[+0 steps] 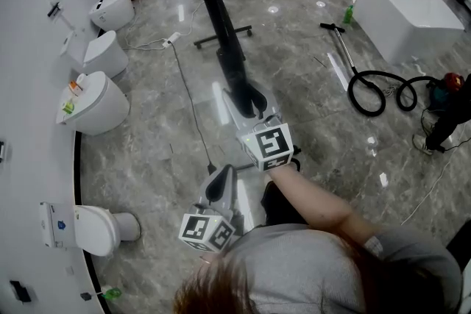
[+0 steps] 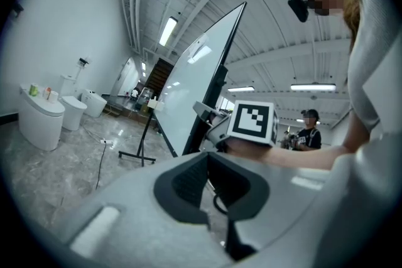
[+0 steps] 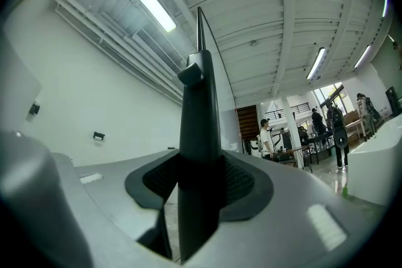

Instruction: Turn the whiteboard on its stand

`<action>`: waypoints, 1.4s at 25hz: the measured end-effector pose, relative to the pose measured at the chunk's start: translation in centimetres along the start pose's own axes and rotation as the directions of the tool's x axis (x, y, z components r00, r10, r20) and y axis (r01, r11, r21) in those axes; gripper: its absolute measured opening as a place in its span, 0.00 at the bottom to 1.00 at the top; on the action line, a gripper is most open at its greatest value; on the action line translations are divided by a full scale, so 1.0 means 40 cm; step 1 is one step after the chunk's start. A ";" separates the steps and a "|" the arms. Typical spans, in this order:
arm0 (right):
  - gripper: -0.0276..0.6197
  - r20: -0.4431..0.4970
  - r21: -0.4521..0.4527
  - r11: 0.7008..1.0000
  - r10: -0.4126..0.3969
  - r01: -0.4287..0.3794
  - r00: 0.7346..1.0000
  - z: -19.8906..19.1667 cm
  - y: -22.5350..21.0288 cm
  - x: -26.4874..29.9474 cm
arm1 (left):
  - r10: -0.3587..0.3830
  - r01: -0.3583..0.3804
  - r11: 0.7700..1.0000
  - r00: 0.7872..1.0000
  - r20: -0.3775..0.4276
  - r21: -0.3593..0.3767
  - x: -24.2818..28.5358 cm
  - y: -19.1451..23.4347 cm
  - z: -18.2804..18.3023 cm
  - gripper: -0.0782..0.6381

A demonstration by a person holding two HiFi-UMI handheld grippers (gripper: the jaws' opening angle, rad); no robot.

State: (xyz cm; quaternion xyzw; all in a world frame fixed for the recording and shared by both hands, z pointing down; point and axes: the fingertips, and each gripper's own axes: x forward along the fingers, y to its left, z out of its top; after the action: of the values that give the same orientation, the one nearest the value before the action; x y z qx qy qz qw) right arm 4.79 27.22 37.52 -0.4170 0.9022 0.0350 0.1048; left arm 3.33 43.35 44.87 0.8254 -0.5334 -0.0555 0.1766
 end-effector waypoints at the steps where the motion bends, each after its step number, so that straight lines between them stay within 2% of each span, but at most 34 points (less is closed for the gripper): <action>1: 0.30 0.000 0.000 1.000 0.000 0.000 1.000 0.001 0.003 -0.007 | -0.002 0.002 1.000 1.000 0.000 -0.001 -0.006 -0.005 -0.002 0.10; 15: 0.30 0.006 -0.008 1.000 0.011 -0.011 1.000 0.010 0.060 -0.109 | -0.032 0.032 0.999 0.999 -0.001 -0.010 -0.065 -0.057 -0.040 0.10; 22: 0.30 0.001 0.000 0.999 0.033 -0.033 0.999 0.028 0.073 -0.156 | 0.006 -0.006 1.000 1.000 0.014 -0.025 -0.075 -0.068 -0.039 0.10; 35: 0.30 -0.019 0.009 0.995 0.099 -0.098 0.995 0.035 0.123 -0.230 | 0.009 -0.009 0.999 1.000 0.017 -0.034 -0.100 -0.168 -0.071 0.10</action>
State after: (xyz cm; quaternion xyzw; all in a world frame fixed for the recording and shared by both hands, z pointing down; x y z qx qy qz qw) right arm 7.05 37.48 38.04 -0.3720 0.9227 0.0324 0.0958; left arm 8.20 50.09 44.76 0.8194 -0.5375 -0.0708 0.1864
